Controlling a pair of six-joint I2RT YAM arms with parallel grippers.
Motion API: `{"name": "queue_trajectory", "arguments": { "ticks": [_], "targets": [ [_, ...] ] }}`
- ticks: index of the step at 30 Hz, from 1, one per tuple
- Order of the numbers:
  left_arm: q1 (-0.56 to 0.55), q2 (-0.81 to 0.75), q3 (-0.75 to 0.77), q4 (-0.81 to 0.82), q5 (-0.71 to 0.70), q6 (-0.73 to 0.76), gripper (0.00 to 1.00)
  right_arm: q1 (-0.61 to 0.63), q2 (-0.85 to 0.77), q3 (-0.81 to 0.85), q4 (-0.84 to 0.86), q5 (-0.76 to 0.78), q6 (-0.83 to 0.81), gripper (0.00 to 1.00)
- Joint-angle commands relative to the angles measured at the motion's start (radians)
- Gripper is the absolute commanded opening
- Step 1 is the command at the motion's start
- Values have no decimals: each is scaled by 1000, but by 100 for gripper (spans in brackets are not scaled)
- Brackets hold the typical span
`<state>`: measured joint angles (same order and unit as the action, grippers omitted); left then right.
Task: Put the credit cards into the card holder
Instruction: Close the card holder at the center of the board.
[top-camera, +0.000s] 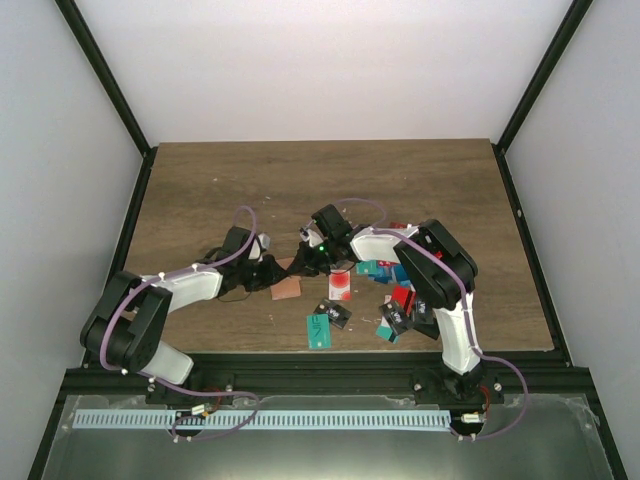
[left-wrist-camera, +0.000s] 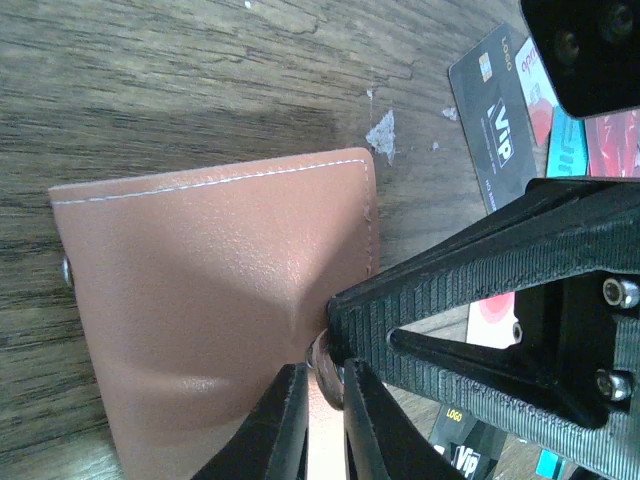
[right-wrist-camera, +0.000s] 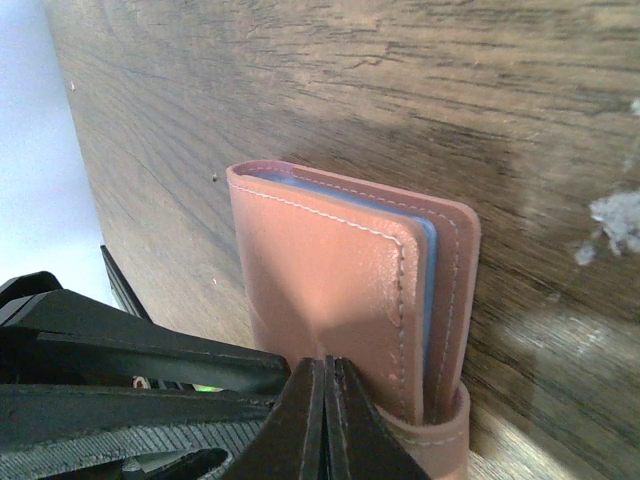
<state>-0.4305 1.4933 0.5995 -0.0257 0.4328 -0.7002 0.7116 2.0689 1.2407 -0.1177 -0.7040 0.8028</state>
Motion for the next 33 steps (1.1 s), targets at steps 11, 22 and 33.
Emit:
{"name": "queue_trajectory", "arguments": {
  "ticks": [11,22,33],
  "targets": [
    [-2,61,-15,47,17,19,7,20,5,-9,-75,14,-4,1],
    [-4,68,-23,27,-3,66,4,4,-10,40,-109,15,-32,1],
    [-7,71,1,-12,-19,107,4,-19,26,141,-152,9,-80,1]
  ]
}}
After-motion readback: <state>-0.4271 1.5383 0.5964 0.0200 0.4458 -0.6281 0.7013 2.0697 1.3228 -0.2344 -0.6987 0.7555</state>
